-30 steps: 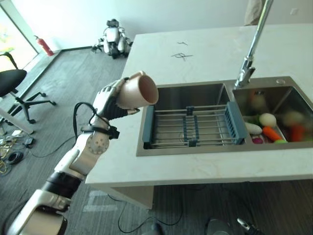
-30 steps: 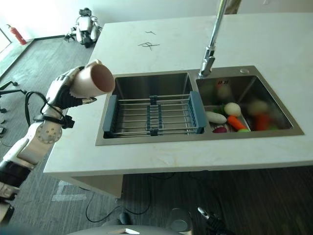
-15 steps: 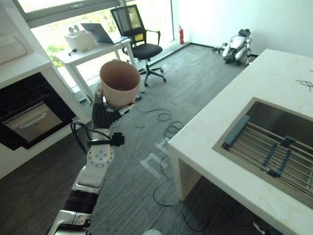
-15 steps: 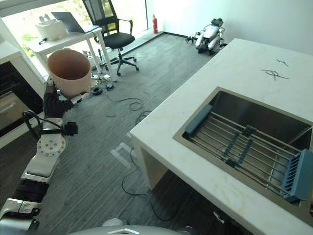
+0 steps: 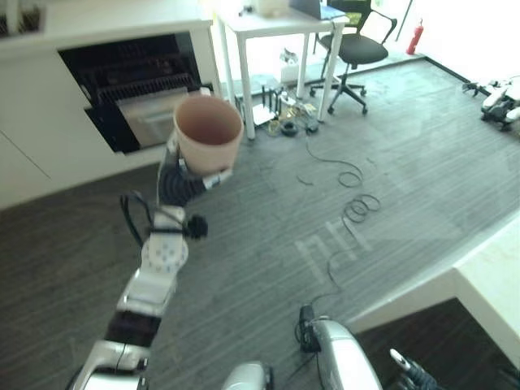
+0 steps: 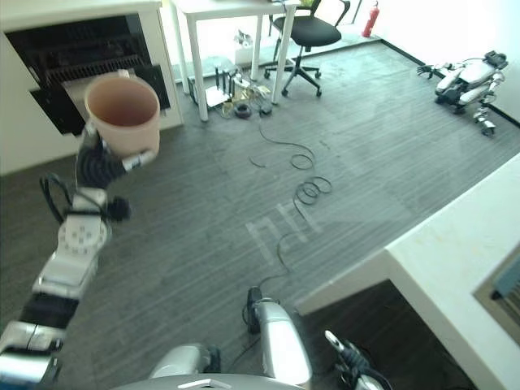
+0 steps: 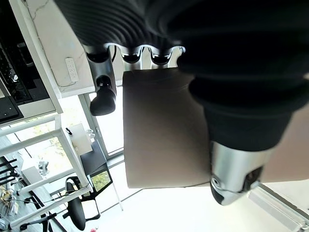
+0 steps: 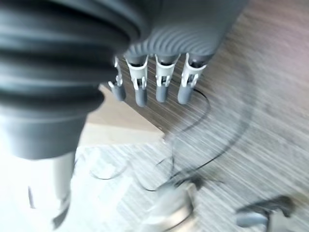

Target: Place the dishes in the dishwasher.

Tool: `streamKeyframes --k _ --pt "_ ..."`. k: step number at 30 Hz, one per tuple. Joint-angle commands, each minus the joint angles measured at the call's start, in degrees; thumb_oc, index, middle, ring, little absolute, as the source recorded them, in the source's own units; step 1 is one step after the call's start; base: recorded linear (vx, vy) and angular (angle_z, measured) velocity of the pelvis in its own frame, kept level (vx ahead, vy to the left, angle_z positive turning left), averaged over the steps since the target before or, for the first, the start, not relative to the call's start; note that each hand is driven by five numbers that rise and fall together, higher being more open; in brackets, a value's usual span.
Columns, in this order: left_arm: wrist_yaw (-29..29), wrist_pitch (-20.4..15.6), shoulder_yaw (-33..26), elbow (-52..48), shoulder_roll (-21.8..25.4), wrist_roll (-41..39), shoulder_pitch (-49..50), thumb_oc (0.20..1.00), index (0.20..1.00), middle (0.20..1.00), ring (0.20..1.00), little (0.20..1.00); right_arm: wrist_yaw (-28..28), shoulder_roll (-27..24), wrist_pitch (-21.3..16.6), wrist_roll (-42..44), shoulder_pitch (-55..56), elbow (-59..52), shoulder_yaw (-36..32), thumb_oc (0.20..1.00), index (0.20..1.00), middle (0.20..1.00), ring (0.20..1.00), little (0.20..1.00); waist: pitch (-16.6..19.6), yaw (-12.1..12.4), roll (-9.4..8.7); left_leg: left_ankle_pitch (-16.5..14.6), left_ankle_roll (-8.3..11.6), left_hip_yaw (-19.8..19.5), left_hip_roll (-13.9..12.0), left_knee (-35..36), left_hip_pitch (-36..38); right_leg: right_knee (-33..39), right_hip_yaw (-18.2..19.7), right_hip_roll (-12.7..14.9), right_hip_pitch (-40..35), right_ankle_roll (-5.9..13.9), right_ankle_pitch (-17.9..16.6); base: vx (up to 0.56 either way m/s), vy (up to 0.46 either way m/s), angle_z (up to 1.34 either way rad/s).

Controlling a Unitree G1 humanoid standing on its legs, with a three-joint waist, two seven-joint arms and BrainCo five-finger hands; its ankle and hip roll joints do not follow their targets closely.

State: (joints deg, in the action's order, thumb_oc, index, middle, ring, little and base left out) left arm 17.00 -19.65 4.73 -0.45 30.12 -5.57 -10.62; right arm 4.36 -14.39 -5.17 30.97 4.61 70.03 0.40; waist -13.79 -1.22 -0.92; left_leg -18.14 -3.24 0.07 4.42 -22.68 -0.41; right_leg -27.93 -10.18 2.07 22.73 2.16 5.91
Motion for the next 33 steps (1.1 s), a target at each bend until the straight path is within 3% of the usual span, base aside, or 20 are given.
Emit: streamKeyframes --k 1,2,3,4,6,9,12,15,17,18,19,20,22,24,27,29,30,31,32,33 --pt "-0.48 -3.39 -1.16 -3.15 0.56 0.00 -7.99 0.200 0.200 0.200 0.200 0.200 0.75 0.77 -0.14 -2.22 -2.43 4.33 1.79 1.000 1.000 1.000 1.000 1.000 4.69 -2.09 -0.63 2.26 0.20 4.63 -0.68 5.49 3.23 10.74 2.25 0.28 -15.03 4.10 -3.61 0.37 -0.229 0.73" --pt "-0.33 -3.03 -1.05 -3.83 0.31 0.19 -7.38 0.200 0.200 0.200 0.200 0.200 0.77 0.58 0.11 -2.91 -2.65 4.34 2.17 1.000 1.000 1.000 1.000 1.000 5.12 -1.63 -0.93 3.18 0.61 5.75 -0.25 5.49 4.94 10.74 2.80 0.23 -16.58 3.34 -2.16 0.45 -0.259 0.60" --pt "-0.24 -2.53 -1.23 -4.68 0.17 -0.03 -6.91 0.200 0.200 0.200 0.200 0.200 0.85 0.03 0.27 -3.95 -2.87 3.92 2.76 1.000 1.000 1.000 1.000 1.000 4.83 -0.49 -1.78 7.55 1.52 7.09 0.57 5.49 6.38 10.74 3.16 0.89 -18.50 2.69 -0.86 0.41 -0.264 0.19" --pt "-0.54 -1.50 -1.83 -5.72 0.47 -0.93 -6.75 0.200 0.200 0.200 0.200 0.200 0.93 -0.61 0.45 -3.94 -3.05 3.32 3.32 1.000 1.000 1.000 1.000 1.000 3.59 0.80 -2.55 12.38 2.95 7.66 0.51 -0.29 4.13 10.74 3.61 1.42 -20.67 1.51 0.33 0.28 -0.216 -0.15" --pt "-1.38 -1.25 -2.44 -5.77 0.59 -1.86 -6.70 0.200 0.200 0.200 0.200 0.200 1.26 -0.88 0.13 -3.81 -3.16 2.93 3.68 1.000 1.000 1.000 1.000 1.000 2.27 1.54 -2.27 15.30 4.45 7.40 -0.80 -6.07 -1.18 10.74 3.75 0.83 -22.28 0.35 1.02 0.23 -0.152 -0.23" --pt "-1.96 -2.17 -3.74 -5.49 1.03 -1.57 -5.69 0.200 0.200 0.200 0.200 0.200 3.19 -1.49 -0.50 -4.85 -4.21 3.43 3.39 1.000 1.000 1.000 1.000 1.000 1.39 2.14 -1.81 18.18 5.33 8.23 -2.81 5.07 -1.90 10.74 4.49 0.07 -24.06 0.47 2.77 0.37 0.001 -0.07" --pt "-1.88 -2.43 -4.87 -5.81 0.81 -0.86 -4.46 0.200 0.200 0.200 0.200 0.200 2.59 -2.07 0.73 -5.21 -4.94 3.21 4.46 1.000 1.000 1.000 1.000 1.000 1.49 2.97 1.53 18.75 8.65 3.56 -6.90 5.49 -14.07 10.74 4.88 -2.89 -25.61 0.32 4.69 0.49 0.183 -0.19" --pt "-2.39 -3.61 -6.13 -5.90 0.96 -0.63 -3.77 0.200 0.200 0.200 0.200 0.200 2.25 -2.39 0.71 -6.05 -4.82 3.73 4.37 1.000 1.000 1.000 1.000 1.000 1.83 3.49 2.16 17.94 8.85 4.26 -7.76 5.49 -17.18 10.74 4.12 -2.38 -26.82 0.47 5.71 0.43 0.171 -0.71" --pt "-2.66 -5.13 -6.69 -5.81 1.75 -0.15 -4.41 0.200 0.200 0.200 0.200 0.200 0.57 -2.29 0.93 -5.38 -4.83 4.50 4.14 1.000 1.000 1.000 1.000 1.000 3.00 3.47 1.96 16.20 7.02 7.86 -7.98 5.49 -15.05 10.74 2.97 -0.80 -30.04 1.26 8.01 0.69 0.315 -0.92" --pt "-3.43 -4.35 -6.60 -6.53 2.20 -0.30 -5.23 0.200 0.200 0.200 0.200 0.200 -0.12 -1.69 1.47 -3.97 -3.95 4.99 2.25 1.000 1.000 1.000 1.000 1.000 3.75 3.68 1.37 14.37 5.17 7.08 -5.92 5.49 -13.24 10.74 3.23 0.00 -32.57 1.87 8.86 0.85 0.380 -0.55" --pt "-3.81 -4.11 -5.98 -6.87 2.45 -0.30 -6.25 0.200 0.200 0.200 0.200 0.200 -0.64 -0.65 1.28 -4.56 -3.11 5.15 1.52 1.000 1.000 1.000 1.000 1.000 4.38 3.22 0.94 12.41 3.05 5.68 -3.74 5.49 -10.33 10.74 2.45 1.23 -34.10 3.26 4.98 0.62 0.270 -0.61" --pt "-3.68 -4.05 -5.83 -6.86 2.49 -0.20 -6.42 0.200 0.200 0.200 0.200 0.200 -0.73 -0.54 1.24 -4.68 -3.02 5.10 1.50 1.000 1.000 1.000 1.000 1.000 4.44 3.02 1.02 12.18 2.74 5.42 -3.55 5.49 -10.06 10.74 2.46 1.20 -34.32 3.38 4.22 0.55 0.300 -0.09" --pt "-2.61 -2.30 -4.51 -6.86 3.02 0.22 -8.76 0.200 0.200 0.200 0.200 0.200 -1.55 0.48 0.97 -4.73 -1.71 4.75 1.36 1.000 1.000 1.000 1.000 1.000 4.81 1.51 1.13 10.18 -0.11 3.03 -0.73 5.49 -6.94 6.90 3.08 1.50 -34.06 4.91 -2.67 0.42 0.245 0.67" --pt "-1.83 -0.24 -3.96 -6.75 3.75 0.15 -10.64 0.200 0.200 0.200 0.200 0.200 -1.36 1.46 0.82 -4.05 -0.45 4.07 1.01 1.000 1.000 1.000 1.000 1.000 5.22 0.59 1.17 8.35 -2.45 1.70 1.67 5.49 -5.02 -5.19 3.57 3.23 -29.68 6.49 -7.61 0.36 0.203 0.82" --pt "-0.71 0.08 -4.30 -6.36 4.08 0.60 -10.27 0.200 0.200 0.200 0.200 0.200 -1.58 2.46 1.42 -3.76 -0.11 3.57 1.78 1.000 1.000 1.000 1.000 1.000 4.68 0.37 1.95 6.88 -3.81 1.45 2.63 5.49 -2.47 -17.29 2.88 5.43 -22.51 6.78 -11.88 0.29 0.114 0.56" --pt "1.35 -1.13 -4.25 -6.69 4.82 1.02 -8.80 0.200 0.200 0.200 0.200 0.200 -1.37 1.93 2.21 -1.89 -0.60 4.25 1.60 1.000 1.000 1.000 1.000 1.000 3.30 -0.94 2.26 5.10 -3.72 -1.12 3.83 5.49 0.15 -6.28 3.48 0.16 -15.62 5.51 -7.44 0.29 -0.102 0.07" --pt "1.48 -1.17 -4.28 -6.84 4.94 1.14 -8.76 0.200 0.200 0.200 0.200 0.200 -1.20 1.78 2.45 -1.64 -0.65 4.39 1.37 1.000 1.000 1.000 1.000 1.000 3.30 -1.22 2.26 4.92 -3.69 -1.79 4.04 5.49 0.19 -3.13 3.69 -0.39 -14.88 5.42 -7.74 0.29 -0.210 -0.19" --pt "2.26 -1.59 -3.65 -7.33 5.29 1.38 -8.95 0.200 0.200 0.200 0.200 0.200 -0.58 1.27 2.26 -0.72 -0.73 5.00 0.85 1.000 1.000 1.000 1.000 1.000 2.92 -2.75 1.96 3.48 -3.82 -5.15 5.46 5.49 1.93 10.14 6.80 -1.76 -11.34 6.20 -11.88 0.25 -0.196 0.07" --pt "3.24 -2.35 -2.91 -7.20 5.29 1.68 -8.99 0.200 0.200 0.200 0.200 0.200 -0.12 1.27 1.60 -0.54 -0.58 5.57 0.57 1.000 1.000 1.000 1.000 1.000 2.43 -3.63 2.11 2.79 -3.88 -7.00 6.15 5.49 3.14 10.74 9.02 -2.71 -7.77 6.74 -13.32 0.31 -0.208 0.72" --pt "3.76 -2.73 -3.01 -7.37 5.07 2.09 -8.53 0.200 0.200 0.200 0.200 0.200 -0.18 1.29 1.68 -0.68 -0.69 5.55 0.52 1.000 1.000 1.000 1.000 1.000 2.73 -3.66 2.39 2.10 -3.64 -7.14 5.81 5.49 3.28 10.74 9.13 -3.02 -8.67 5.69 -10.71 0.22 -0.133 1.34"
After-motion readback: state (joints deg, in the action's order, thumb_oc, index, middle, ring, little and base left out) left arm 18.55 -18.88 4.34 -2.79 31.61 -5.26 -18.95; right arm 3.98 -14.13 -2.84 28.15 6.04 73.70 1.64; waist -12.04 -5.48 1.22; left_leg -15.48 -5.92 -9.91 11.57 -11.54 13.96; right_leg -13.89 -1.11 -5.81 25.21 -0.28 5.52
